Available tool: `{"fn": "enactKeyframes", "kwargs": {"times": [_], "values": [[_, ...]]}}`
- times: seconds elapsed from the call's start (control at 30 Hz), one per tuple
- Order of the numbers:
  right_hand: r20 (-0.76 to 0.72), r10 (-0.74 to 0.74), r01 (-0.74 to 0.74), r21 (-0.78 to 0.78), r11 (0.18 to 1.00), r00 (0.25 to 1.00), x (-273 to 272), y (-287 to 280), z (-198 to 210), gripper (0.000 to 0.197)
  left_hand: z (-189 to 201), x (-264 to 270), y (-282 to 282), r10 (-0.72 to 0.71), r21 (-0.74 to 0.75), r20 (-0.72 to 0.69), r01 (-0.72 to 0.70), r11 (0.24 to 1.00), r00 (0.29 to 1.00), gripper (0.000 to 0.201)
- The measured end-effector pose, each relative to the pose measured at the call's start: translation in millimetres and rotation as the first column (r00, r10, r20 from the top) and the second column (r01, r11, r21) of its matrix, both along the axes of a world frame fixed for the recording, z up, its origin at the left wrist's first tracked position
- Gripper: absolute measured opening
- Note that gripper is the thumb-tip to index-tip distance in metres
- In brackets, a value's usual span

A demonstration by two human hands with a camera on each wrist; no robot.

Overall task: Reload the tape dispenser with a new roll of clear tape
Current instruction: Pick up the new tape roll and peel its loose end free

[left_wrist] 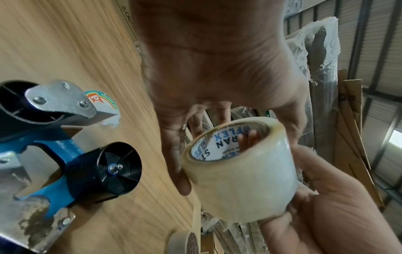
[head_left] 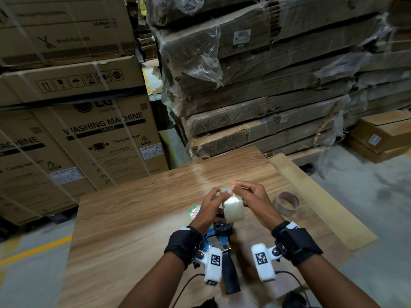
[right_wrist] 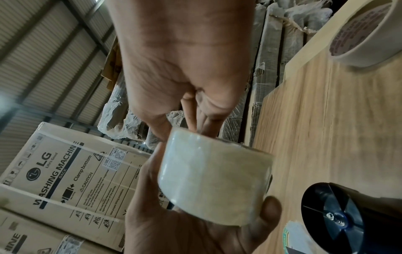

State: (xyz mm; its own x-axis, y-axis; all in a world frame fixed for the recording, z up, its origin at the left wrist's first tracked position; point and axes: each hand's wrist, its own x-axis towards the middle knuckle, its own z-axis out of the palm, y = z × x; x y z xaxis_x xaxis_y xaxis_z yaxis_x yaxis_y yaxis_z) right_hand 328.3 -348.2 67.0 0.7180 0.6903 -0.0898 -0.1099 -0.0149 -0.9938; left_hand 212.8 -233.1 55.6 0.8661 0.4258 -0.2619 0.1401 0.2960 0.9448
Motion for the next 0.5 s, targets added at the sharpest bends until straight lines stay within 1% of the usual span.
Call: {"fn": "enactKeyframes", "kwargs": {"times": [0.1,0.13,0.17,0.23,0.33,0.5], "values": [[-0.023,0.14,-0.139,0.007,0.99,0.99,0.2,-5.6,2.9,0.043,-2.0,2.0,0.8,0.074,-0.031,-0.098,-0.078,0.996,0.992,0.047],[-0.018,0.175,-0.175,0.008,0.985,0.984,0.6,-6.5,3.1,0.047,-4.0,3.4,1.4,0.089,-0.046,-0.14,-0.096,0.994,0.986,0.055],[-0.014,0.185,-0.185,0.01,0.983,0.983,0.4,-7.1,3.2,0.048,-5.5,3.9,1.2,0.09,-0.051,-0.165,-0.099,0.994,0.982,0.059],[-0.018,0.129,-0.128,0.022,0.991,0.992,-1.3,-6.3,3.3,0.046,-5.7,4.2,1.4,0.08,-0.027,-0.157,-0.085,0.996,0.984,0.054],[-0.015,0.034,-0.034,0.029,0.999,0.999,-4.8,-4.4,5.4,0.037,-2.5,2.8,3.4,0.041,-0.031,-0.083,-0.044,0.999,0.996,0.048],[0.014,-0.096,0.095,0.038,0.995,0.995,-4.2,0.1,7.0,0.017,0.6,0.8,4.2,-0.03,-0.033,0.016,0.031,0.999,0.999,0.039]]}}
